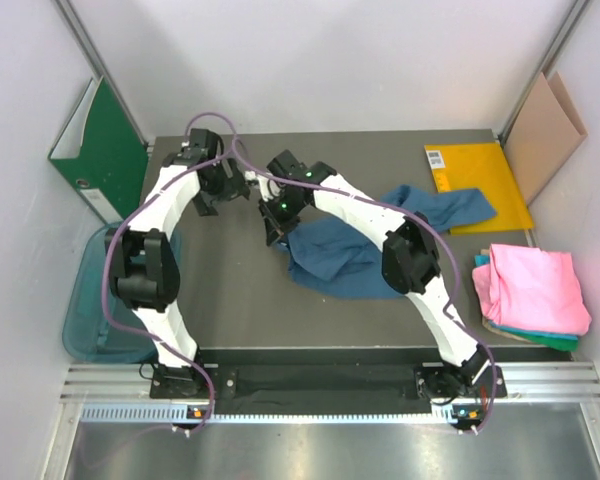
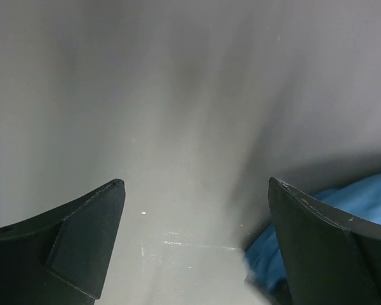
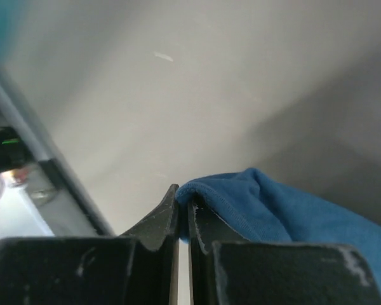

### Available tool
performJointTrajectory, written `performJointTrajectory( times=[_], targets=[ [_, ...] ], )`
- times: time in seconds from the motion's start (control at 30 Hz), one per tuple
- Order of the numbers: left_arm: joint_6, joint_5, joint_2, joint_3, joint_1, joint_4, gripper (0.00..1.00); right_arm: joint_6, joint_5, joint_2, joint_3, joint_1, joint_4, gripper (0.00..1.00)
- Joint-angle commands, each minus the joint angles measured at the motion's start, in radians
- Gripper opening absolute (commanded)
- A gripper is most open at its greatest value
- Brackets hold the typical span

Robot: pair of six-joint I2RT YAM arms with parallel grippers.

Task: Fold and stack the t-shirts
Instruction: Flatten out the tshirt

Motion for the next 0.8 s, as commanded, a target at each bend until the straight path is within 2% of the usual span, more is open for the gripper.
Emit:
performJointTrajectory(
  times=[0.0, 0.03, 0.17, 0.2, 0.23, 0.27, 0.3, 0.33, 0.43, 0.57, 0.63, 0.77],
  targets=[
    [0.004, -0.081, -0.116, 0.009, 0.004, 0.027, 0.99, -0.001, -0.175, -0.065, 0.104, 0.029, 0.066, 0.05],
    [-0.002, -0.09, -0.137, -0.002, 0.004, 0.032, 0.99, 0.005, -0.175, -0.068, 0.112, 0.032, 0.085, 0.12],
    [-0.01, -0.091, -0.162, -0.075, 0.005, 0.094, 0.99, 0.031, -0.176, -0.118, 0.122, 0.043, 0.165, 0.22],
    [-0.01, -0.081, -0.157, -0.08, 0.007, 0.096, 0.99, 0.043, -0.147, -0.131, 0.121, 0.044, 0.182, 0.39],
    [-0.008, -0.045, -0.142, -0.077, 0.007, 0.091, 0.99, 0.04, -0.063, -0.146, 0.119, 0.044, 0.197, 0.88],
    [0.0, -0.005, -0.133, -0.071, 0.005, 0.085, 0.99, 0.025, -0.026, -0.181, 0.116, 0.043, 0.201, 0.97],
    [-0.003, 0.023, -0.125, -0.054, 0.005, 0.067, 0.99, -0.008, 0.013, -0.201, 0.113, 0.041, 0.202, 1.0],
    [-0.003, 0.073, -0.12, -0.052, 0.002, 0.071, 0.99, -0.018, 0.106, -0.226, 0.086, 0.038, 0.208, 1.0],
    [0.012, 0.144, -0.148, -0.084, -0.018, 0.136, 0.99, -0.001, 0.23, -0.328, -0.012, -0.009, 0.262, 1.0],
    [0.035, 0.264, -0.156, -0.124, -0.07, 0.18, 0.99, 0.077, 0.277, -0.488, -0.186, -0.182, 0.352, 1.0],
    [0.041, 0.278, -0.134, -0.137, -0.114, 0.167, 0.99, 0.095, 0.253, -0.528, -0.283, -0.248, 0.397, 1.0],
    [0.044, 0.291, -0.097, -0.172, -0.191, 0.141, 0.99, 0.085, 0.274, -0.582, -0.358, -0.393, 0.377, 0.99]
  ],
)
